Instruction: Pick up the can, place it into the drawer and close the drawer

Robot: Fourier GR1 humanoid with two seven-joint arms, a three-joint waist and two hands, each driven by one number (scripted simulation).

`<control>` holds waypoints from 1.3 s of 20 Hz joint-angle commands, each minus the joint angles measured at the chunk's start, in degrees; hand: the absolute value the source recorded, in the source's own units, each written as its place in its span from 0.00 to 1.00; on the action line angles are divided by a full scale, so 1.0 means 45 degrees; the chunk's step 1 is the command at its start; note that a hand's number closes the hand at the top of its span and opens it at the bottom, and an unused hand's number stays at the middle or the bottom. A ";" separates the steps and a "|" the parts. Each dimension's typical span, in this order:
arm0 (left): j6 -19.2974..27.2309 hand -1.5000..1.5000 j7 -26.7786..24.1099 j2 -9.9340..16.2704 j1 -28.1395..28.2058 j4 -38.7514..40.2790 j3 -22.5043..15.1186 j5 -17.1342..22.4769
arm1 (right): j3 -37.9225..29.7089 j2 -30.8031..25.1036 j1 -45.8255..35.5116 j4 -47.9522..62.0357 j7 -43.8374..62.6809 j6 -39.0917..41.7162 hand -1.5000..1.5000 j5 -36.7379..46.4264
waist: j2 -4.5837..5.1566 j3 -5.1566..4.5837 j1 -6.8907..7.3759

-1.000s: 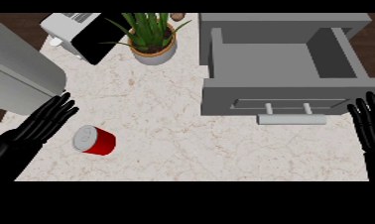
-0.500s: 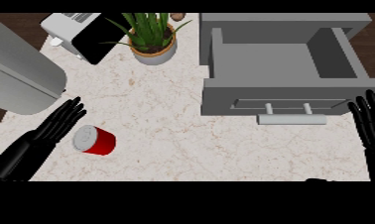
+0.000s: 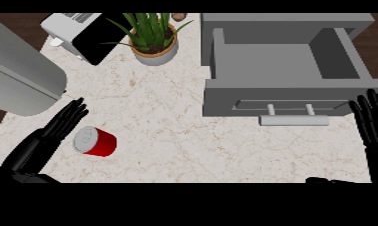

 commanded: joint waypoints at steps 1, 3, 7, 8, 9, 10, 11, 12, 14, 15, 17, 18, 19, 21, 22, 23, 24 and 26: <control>0.0203 0.00 -0.1273 0.0086 -0.0061 0.1085 -0.0074 -0.0899 | 0.0148 0.0122 0.0422 -0.1892 0.1594 -0.0082 0.00 -0.0280 | -0.0006 -0.0004 -0.0024; -0.0012 0.00 -0.1868 0.0528 -0.0252 0.1894 0.0203 -0.0991 | 0.0103 0.0225 0.0210 -0.0177 0.0145 0.0234 0.00 0.0070 | 0.0000 0.0000 0.0000; 0.0098 0.00 -0.4272 0.1240 -0.1036 0.4545 0.0291 -0.1958 | -0.0432 -0.0130 -0.0289 -0.0708 0.1120 0.0125 0.00 -0.0420 | 0.0013 -0.0009 -0.0041; 0.0289 0.00 -0.3064 0.0859 -0.1063 0.3872 0.0102 -0.1576 | -0.0612 -0.0306 -0.0551 -0.0569 0.1304 0.0294 0.00 -0.0602 | 0.0003 -0.0001 -0.0005; 0.0550 0.00 -0.3673 0.1062 -0.1664 0.4758 0.0070 -0.1965 | 0.0357 0.0492 0.0088 -0.0303 0.0087 0.0179 0.00 0.0412 | 0.0007 -0.0002 -0.0031; 0.0397 0.00 -0.3220 0.0912 -0.0895 0.3694 -0.0111 -0.1765 | -0.0140 0.0285 0.0443 -0.0802 0.0370 0.0357 0.00 0.0077 | -0.0004 0.0002 -0.0007; 0.0035 0.00 -0.4237 0.1448 -0.1055 0.4956 0.0132 -0.1827 | -0.0285 0.0351 0.0823 -0.0172 -0.0595 0.0511 0.00 0.0154 | 0.0003 -0.0001 -0.0036; 0.0607 0.00 -0.4471 0.1260 -0.0798 0.5069 -0.0074 -0.2284 | -0.0033 0.0424 0.0682 -0.0583 -0.0055 0.0454 0.00 0.0253 | 0.0001 -0.0001 -0.0016; 0.0153 0.00 -0.3588 0.1505 -0.0815 0.4330 0.0055 -0.1627 | 0.0104 0.0580 0.0168 -0.0879 0.0578 -0.0003 0.00 0.0449 | -0.0004 0.0002 0.0016; 0.0762 0.00 -0.4347 0.1220 -0.1666 0.5953 -0.0232 -0.2188 | -0.0486 0.0250 -0.0644 0.0616 -0.0123 0.0013 0.00 0.0230 | 0.0014 -0.0001 -0.0006; 0.0513 0.00 -0.4670 0.1749 -0.2441 0.7194 0.0048 -0.2018 | -0.0551 0.0262 0.0119 -0.0348 0.0234 0.0483 0.00 -0.0419 | 0.0013 -0.0004 -0.0060; 0.1310 0.00 -0.4850 0.1215 -0.2187 0.7103 -0.0351 -0.2479 | 0.0217 0.0827 0.0056 -0.0740 0.0254 -0.0120 0.00 0.0576 | 0.0009 -0.0004 -0.0034; 0.1192 0.00 -0.5157 0.1313 -0.1406 0.6647 -0.0419 -0.2471 | -0.0454 0.0130 0.0147 -0.1244 0.1024 0.0487 0.00 -0.0351 | 0.0000 -0.0002 -0.0015; 0.1410 0.00 -0.4556 0.1137 -0.2490 0.7502 -0.0485 -0.2352 | -0.0122 0.0558 0.0585 -0.0948 0.0094 0.0450 0.00 0.0243 | 0.0003 -0.0001 -0.0049; 0.1595 0.00 -0.5397 0.1245 -0.2321 0.8196 -0.0428 -0.2516 | -0.0223 0.0612 0.0587 -0.0587 -0.0116 0.0422 0.00 0.0283 | 0.0007 -0.0002 -0.0044; 0.0806 0.00 -0.5742 0.2019 -0.2066 0.8230 -0.0397 -0.2485 | 0.0034 0.0738 0.0238 -0.0494 0.0091 0.0184 0.00 0.0514 | 0.0008 -0.0003 -0.0020; 0.0957 0.00 -0.4713 0.1451 -0.1799 0.7012 -0.0441 -0.1968 | 0.0226 0.0777 0.0132 -0.0757 0.0331 0.0137 0.00 0.0626 | -0.0004 0.0002 0.0013; 0.1269 0.00 -0.4734 0.1380 -0.2693 0.7993 -0.0555 -0.2153 | -0.0870 0.0086 0.0071 -0.0592 0.0467 0.0664 0.00 -0.0507 | 0.0003 0.0000 -0.0044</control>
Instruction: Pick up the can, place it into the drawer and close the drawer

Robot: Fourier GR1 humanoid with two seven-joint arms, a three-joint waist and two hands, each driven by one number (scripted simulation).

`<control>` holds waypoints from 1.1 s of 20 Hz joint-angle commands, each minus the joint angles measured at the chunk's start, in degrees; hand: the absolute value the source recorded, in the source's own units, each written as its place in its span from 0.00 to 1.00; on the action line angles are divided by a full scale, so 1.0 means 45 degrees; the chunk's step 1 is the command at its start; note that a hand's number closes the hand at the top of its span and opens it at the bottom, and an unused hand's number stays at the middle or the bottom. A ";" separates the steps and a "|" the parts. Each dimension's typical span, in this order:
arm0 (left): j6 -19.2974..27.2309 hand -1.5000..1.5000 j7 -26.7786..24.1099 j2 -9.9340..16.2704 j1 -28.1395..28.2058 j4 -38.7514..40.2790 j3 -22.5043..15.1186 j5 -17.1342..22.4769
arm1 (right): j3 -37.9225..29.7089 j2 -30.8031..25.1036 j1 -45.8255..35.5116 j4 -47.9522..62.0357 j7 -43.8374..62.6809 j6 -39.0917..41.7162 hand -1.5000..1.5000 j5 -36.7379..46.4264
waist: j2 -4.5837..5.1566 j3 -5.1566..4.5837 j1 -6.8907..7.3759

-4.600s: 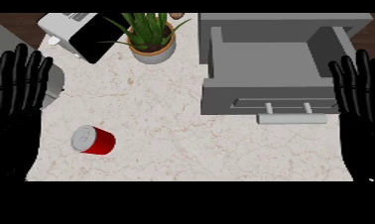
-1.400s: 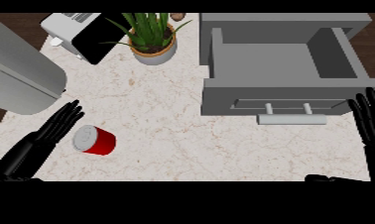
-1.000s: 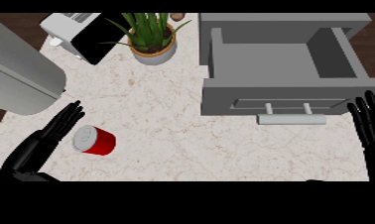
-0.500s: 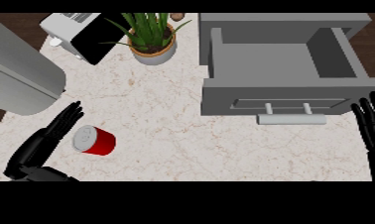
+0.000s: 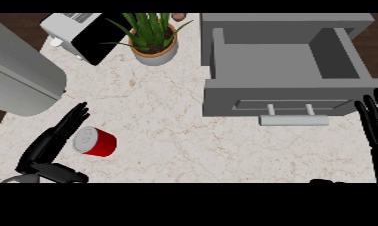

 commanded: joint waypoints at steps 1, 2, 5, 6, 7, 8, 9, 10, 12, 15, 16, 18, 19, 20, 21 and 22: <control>-0.0458 0.00 -0.1677 0.0344 -0.0829 0.1935 -0.0124 -0.0366 | 0.0015 0.0064 0.0931 -0.1326 0.0575 0.0231 0.00 -0.0211 | 0.0006 -0.0009 -0.0109; -0.0350 0.00 -0.1478 0.0138 -0.0160 0.0941 -0.0264 -0.0229 | -0.0545 -0.0090 0.0330 -0.0010 -0.0132 0.0382 0.00 -0.0674 | -0.0003 0.0002 -0.0012; -0.0272 0.00 -0.1426 0.0227 -0.0922 0.1616 -0.0262 -0.0135 | 0.0425 0.0376 -0.0052 -0.0610 0.0601 -0.0285 0.00 0.0443 | 0.0000 -0.0001 -0.0004; -0.0764 0.00 -0.0965 0.0557 -0.0977 0.1270 -0.0063 0.0274 | 0.0266 0.0340 0.0542 -0.0628 0.0256 0.0151 0.00 0.0102 | -0.0007 0.0003 -0.0010; 0.0121 0.00 -0.0754 -0.0255 -0.1409 0.1634 -0.0438 -0.0078 | -0.0782 -0.0287 -0.0072 -0.0197 0.0266 0.0242 0.00 -0.0663 | 0.0001 0.0002 -0.0033; -0.0226 0.00 -0.1704 0.0374 -0.1500 0.2511 -0.0383 -0.0286 | -0.0197 -0.0045 0.0220 -0.0512 0.0496 0.0352 0.00 -0.0339 | 0.0006 -0.0002 -0.0043; 0.0361 0.00 -0.2633 0.0157 -0.0708 0.2339 -0.0635 -0.0654 | -0.0203 0.0098 0.0217 -0.1040 0.1041 0.0099 0.00 -0.0516 | 0.0002 -0.0004 -0.0027; 0.0723 0.00 -0.2266 -0.0256 -0.1567 0.3178 -0.0620 -0.0620 | 0.0020 0.0244 0.0453 -0.1204 0.0834 0.0119 0.00 -0.0211 | 0.0009 -0.0006 -0.0069; 0.0480 0.00 -0.1828 -0.0299 -0.1488 0.2756 -0.0664 -0.0331 | 0.0164 0.0281 0.0562 -0.0845 0.0397 0.0334 0.00 0.0016 | 0.0001 -0.0001 -0.0038; 0.0187 0.00 -0.0789 -0.0206 -0.1543 0.1608 -0.0607 0.0201 | -0.0287 0.0195 0.0384 -0.0477 0.0368 0.0374 0.00 -0.0346 | -0.0007 0.0005 0.0002; 0.0578 0.00 -0.2092 -0.0481 -0.1778 0.3359 -0.0913 -0.0443 | 0.0131 0.0410 0.0041 -0.0827 0.0825 -0.0137 0.00 0.0215 | 0.0020 -0.0008 -0.0051; 0.0458 0.00 -0.0619 -0.0580 -0.1217 0.1147 -0.0979 0.0099 | -0.0218 0.0179 -0.0126 -0.0770 0.0997 0.0027 0.00 -0.0337 | -0.0014 0.0007 0.0040; 0.0522 0.00 -0.1389 -0.0413 -0.2404 0.3323 -0.0836 -0.0208 | -0.0469 0.0027 0.0861 -0.1504 0.0756 0.0627 0.00 -0.0729 | 0.0005 -0.0002 -0.0082; 0.0877 0.00 -0.0537 -0.1023 -0.1198 0.1274 -0.1212 -0.0050 | -0.0567 0.0105 0.0552 -0.0335 -0.0181 0.0641 0.00 -0.0432 | -0.0015 0.0008 0.0022; 0.0636 0.00 -0.1030 -0.0630 -0.1320 0.2032 -0.1099 -0.0123 | 0.0157 0.0504 0.0894 -0.1220 0.0120 -0.0022 0.00 -0.0044 | -0.0008 0.0003 -0.0008; 0.0519 0.00 -0.1125 -0.0532 -0.1151 0.1834 -0.1148 -0.0114 | -0.0202 0.0389 0.0823 -0.1891 0.1186 0.0243 0.00 -0.0541 | -0.0010 0.0003 -0.0006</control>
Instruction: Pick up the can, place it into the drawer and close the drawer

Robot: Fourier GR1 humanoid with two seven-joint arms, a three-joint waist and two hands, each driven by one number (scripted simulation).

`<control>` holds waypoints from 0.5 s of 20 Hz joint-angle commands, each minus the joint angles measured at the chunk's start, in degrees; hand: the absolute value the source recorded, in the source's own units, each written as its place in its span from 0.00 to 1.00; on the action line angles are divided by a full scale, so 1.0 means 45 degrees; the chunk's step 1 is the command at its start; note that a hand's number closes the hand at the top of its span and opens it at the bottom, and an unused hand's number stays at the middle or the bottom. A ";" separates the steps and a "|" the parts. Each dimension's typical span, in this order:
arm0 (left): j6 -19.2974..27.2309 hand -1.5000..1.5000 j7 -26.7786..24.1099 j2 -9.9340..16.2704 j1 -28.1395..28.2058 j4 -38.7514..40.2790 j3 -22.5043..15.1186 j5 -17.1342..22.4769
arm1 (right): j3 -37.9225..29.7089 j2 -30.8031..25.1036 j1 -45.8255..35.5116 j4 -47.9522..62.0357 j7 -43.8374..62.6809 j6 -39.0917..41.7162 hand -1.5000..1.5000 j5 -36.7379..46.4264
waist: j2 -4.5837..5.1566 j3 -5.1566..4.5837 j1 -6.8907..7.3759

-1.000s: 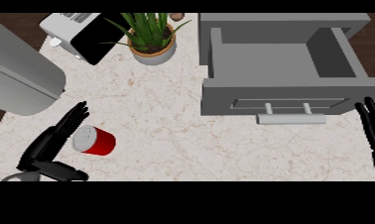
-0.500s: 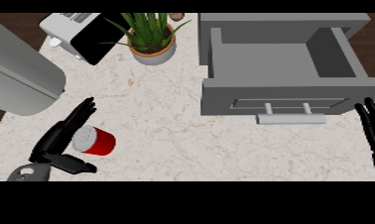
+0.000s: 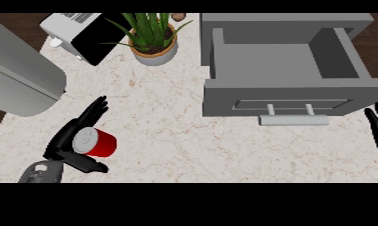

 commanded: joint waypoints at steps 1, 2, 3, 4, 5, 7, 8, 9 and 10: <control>-0.0472 0.00 -0.0391 0.0022 -0.0307 0.0222 -0.0114 0.0016 | 0.0048 0.0079 -0.0208 -0.0276 0.0345 -0.0090 0.00 0.0094 | 0.0002 -0.0003 0.0002; -0.0487 0.00 -0.0098 -0.0380 0.0008 -0.0543 -0.0364 0.0120 | 0.0377 0.0224 0.0163 0.0042 -0.0269 -0.0069 0.00 0.0381 | -0.0006 0.0001 0.0020; -0.0359 0.00 0.0061 -0.0207 -0.0101 -0.0427 -0.0297 0.0068 | -0.0345 -0.0147 0.0272 -0.0032 0.0035 0.0468 0.00 -0.0380 | -0.0004 0.0000 0.0003; -0.0590 0.00 0.0404 -0.0343 0.0290 -0.1223 -0.0395 0.0304 | 0.0508 0.0224 -0.0292 0.0024 0.0395 -0.0238 0.00 0.0553 | -0.0008 0.0002 0.0052; -0.0249 0.00 -0.0840 -0.0134 -0.0162 0.0348 -0.0413 -0.0253 | 0.1203 0.0226 -0.0247 -0.0522 0.0633 -0.0719 0.00 0.0595 | 0.0008 -0.0005 0.0000; -0.0207 0.00 -0.0695 -0.0451 -0.0449 0.0400 -0.0590 -0.0250 | -0.1119 -0.0745 -0.0197 0.0421 -0.0140 0.0688 0.00 -0.1264 | 0.0009 -0.0002 -0.0029; -0.0945 0.00 0.0799 -0.0300 -0.0287 -0.1151 -0.0342 0.0585 | -0.0186 0.0046 0.0146 0.0079 -0.0117 0.0181 0.00 -0.0143 | -0.0011 0.0004 0.0031; -0.0610 1.00 0.0156 -0.0660 0.0282 -0.1408 -0.0740 0.0267 | -0.0707 -0.0330 0.0724 -0.0148 -0.0218 0.0781 0.00 -0.0747 | -0.0017 0.0004 0.0015; -0.0366 1.00 0.0326 -0.0867 -0.0285 -0.0771 -0.0686 0.0233 | -0.0436 -0.0230 -0.0447 0.0386 0.0167 0.0244 0.00 -0.0496 | 0.0002 0.0000 0.0021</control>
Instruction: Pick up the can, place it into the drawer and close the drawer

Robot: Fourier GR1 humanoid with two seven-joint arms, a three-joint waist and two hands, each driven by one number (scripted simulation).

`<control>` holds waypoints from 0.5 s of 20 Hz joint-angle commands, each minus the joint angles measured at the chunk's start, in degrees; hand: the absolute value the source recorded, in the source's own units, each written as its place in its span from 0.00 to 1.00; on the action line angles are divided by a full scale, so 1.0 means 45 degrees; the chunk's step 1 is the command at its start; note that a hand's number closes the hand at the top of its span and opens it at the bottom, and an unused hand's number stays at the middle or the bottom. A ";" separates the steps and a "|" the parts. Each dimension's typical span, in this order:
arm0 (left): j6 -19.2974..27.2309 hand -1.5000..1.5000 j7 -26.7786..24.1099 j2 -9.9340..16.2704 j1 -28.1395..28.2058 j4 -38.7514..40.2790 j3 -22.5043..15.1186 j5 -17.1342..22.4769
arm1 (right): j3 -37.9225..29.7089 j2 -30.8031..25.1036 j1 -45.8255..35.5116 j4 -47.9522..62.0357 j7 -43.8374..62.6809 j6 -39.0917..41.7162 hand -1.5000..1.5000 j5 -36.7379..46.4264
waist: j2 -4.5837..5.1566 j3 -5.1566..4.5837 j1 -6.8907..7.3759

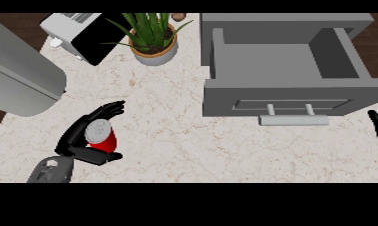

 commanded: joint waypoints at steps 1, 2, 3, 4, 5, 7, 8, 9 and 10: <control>0.0046 1.00 -0.0646 -0.0574 -0.0127 0.0465 -0.0323 -0.0198 | -0.0508 -0.0298 -0.0179 -0.0260 0.0589 0.0111 0.00 -0.0479 | 0.0010 -0.0005 -0.0020; -0.0813 1.00 0.0098 -0.0131 0.0382 -0.0878 -0.0188 0.0386 | 0.0841 0.0390 0.0417 -0.0313 -0.0259 -0.0459 0.00 0.0781 | -0.0006 0.0001 0.0031; -0.1064 1.00 0.0347 -0.0190 0.0012 -0.0733 -0.0105 0.0622 | -0.0139 -0.0108 -0.0227 -0.0313 0.0513 -0.0075 0.00 -0.0113 | -0.0001 0.0000 0.0022; -0.0453 1.00 0.1381 -0.1171 0.0444 -0.1847 -0.0504 0.0691 | 0.0740 0.0393 0.0398 -0.0176 -0.0182 -0.0308 0.00 0.0459 | -0.0021 0.0007 0.0060; -0.0928 1.00 0.0394 -0.0654 -0.0111 -0.0733 -0.0187 0.0779 | 0.0416 0.0398 0.0539 -0.0466 -0.0311 0.0020 0.00 0.0305 | 0.0000 -0.0001 -0.0014; -0.1332 1.00 0.0754 -0.0530 0.0706 -0.1455 -0.0362 0.0930 | 0.0125 0.0285 0.0299 -0.0257 -0.0056 -0.0305 0.00 -0.0042 | -0.0003 0.0000 0.0019; -0.0964 1.00 0.1081 -0.0851 -0.0091 -0.0842 -0.0307 0.0910 | 0.0853 0.0405 0.0065 -0.0144 -0.0090 -0.0751 0.00 0.0481 | 0.0007 -0.0002 0.0001; -0.1127 1.00 0.0841 -0.0749 0.0734 -0.1730 -0.0509 0.0893 | 0.1160 0.0407 0.0112 0.0957 -0.1340 -0.0782 0.00 0.1086 | 0.0001 0.0002 0.0042; -0.1769 1.00 0.1193 -0.0590 0.1551 -0.2940 -0.0665 0.1244 | 0.0999 0.0408 0.0764 -0.1137 0.0163 -0.0592 0.00 0.0551 | -0.0026 0.0003 0.0062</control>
